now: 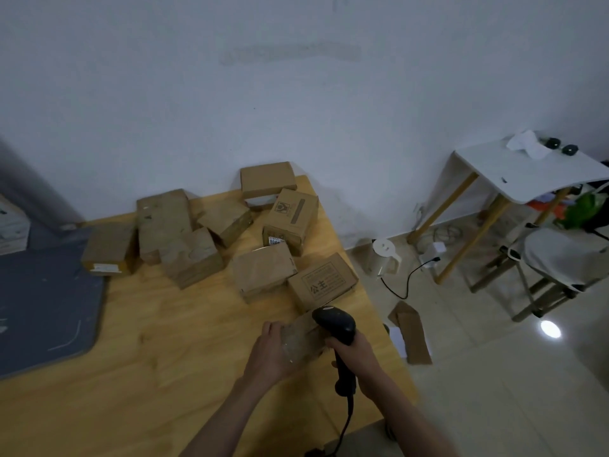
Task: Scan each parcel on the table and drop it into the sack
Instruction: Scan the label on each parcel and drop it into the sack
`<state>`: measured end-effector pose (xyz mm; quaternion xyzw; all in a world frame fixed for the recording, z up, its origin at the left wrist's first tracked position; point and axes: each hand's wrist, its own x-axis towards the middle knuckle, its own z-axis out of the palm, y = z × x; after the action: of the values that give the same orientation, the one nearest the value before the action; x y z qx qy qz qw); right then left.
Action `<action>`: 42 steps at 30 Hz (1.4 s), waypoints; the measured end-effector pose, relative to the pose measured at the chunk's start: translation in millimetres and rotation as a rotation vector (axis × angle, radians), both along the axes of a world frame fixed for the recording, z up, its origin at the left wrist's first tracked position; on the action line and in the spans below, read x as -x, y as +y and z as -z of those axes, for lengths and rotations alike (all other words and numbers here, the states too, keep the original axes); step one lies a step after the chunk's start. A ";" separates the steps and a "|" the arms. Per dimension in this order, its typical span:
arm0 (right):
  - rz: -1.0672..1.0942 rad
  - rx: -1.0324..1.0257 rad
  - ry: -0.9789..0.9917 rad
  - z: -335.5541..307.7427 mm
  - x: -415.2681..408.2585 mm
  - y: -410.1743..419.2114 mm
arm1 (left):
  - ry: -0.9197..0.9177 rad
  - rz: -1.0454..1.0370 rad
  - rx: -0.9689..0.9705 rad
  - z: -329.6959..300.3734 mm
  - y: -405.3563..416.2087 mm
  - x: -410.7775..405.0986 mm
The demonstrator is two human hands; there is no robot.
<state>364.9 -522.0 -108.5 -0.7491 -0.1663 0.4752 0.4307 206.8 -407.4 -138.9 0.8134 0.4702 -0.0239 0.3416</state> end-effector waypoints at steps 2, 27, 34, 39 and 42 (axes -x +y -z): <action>0.018 -0.062 0.033 -6.0 5.4 -2.8 | -0.063 -0.015 -0.006 -14.1 4.5 13.3; -0.218 -0.660 0.055 -183.5 23.0 75.6 | -0.797 -0.414 -0.062 -227.4 76.2 85.2; -0.134 -0.580 0.083 -193.8 22.2 81.9 | -0.710 -0.187 -0.166 -254.9 56.6 82.5; -0.091 -0.523 0.305 -206.1 5.6 75.6 | -0.466 0.100 -0.303 -273.9 54.7 80.8; -0.077 -0.462 0.343 -204.9 -5.7 75.0 | -0.370 0.225 -0.427 -281.9 53.0 76.3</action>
<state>370.7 -446.9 96.4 -0.5327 -0.2232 0.5606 0.5934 130.4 -354.4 143.0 0.9044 0.3013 0.1864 0.2378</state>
